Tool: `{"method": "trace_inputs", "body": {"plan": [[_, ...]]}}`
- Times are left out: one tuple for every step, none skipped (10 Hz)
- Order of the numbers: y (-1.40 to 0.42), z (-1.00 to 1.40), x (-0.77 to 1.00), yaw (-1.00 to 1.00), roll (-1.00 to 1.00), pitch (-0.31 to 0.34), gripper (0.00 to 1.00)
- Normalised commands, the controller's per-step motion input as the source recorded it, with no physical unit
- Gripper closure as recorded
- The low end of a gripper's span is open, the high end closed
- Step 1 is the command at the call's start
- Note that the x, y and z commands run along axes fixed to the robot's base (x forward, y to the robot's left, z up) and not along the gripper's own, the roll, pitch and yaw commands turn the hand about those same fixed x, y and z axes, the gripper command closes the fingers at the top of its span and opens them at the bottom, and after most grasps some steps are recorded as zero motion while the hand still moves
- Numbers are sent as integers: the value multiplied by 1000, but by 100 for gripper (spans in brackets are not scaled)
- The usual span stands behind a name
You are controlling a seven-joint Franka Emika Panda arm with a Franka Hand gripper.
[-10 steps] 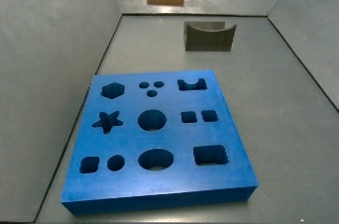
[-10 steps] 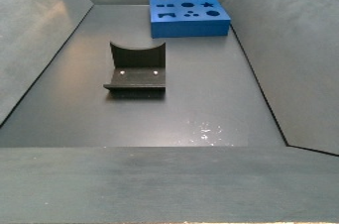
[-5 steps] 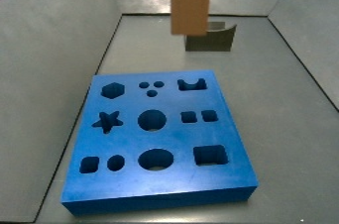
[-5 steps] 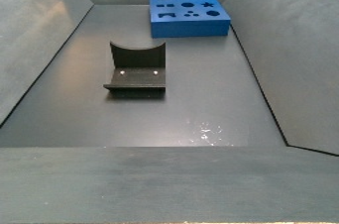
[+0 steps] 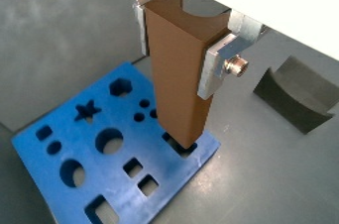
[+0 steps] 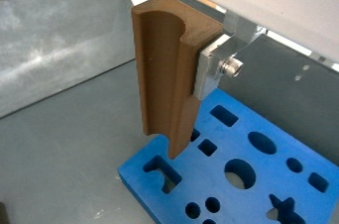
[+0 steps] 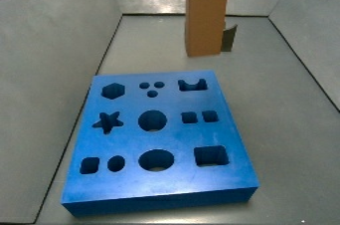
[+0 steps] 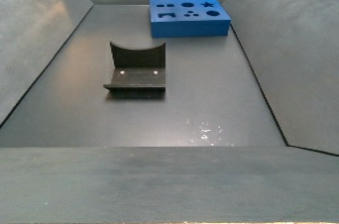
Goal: Pick up the arch object. Move up. Place the arch object on the fixture. Regrasp the arch object. Rotate the arch object. Move to above the board. Insert the arch object.
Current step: Insert the arch object.
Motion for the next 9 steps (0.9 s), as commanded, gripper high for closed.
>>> {"method": "trace_inputs", "body": {"plan": [[-63, -523, 0, 100, 214, -26, 100], [0, -520, 0, 74, 183, -49, 100], [0, -537, -3, 89, 174, -79, 100], [0, -471, 0, 77, 123, -83, 100], [0, -494, 0, 69, 129, -71, 100], [0, -483, 43, 69, 127, -54, 100], [-17, -506, 0, 51, 146, -54, 100], [-6, -434, 66, 37, 100, -34, 100], [0, -394, 143, 63, 66, -43, 100]]}}
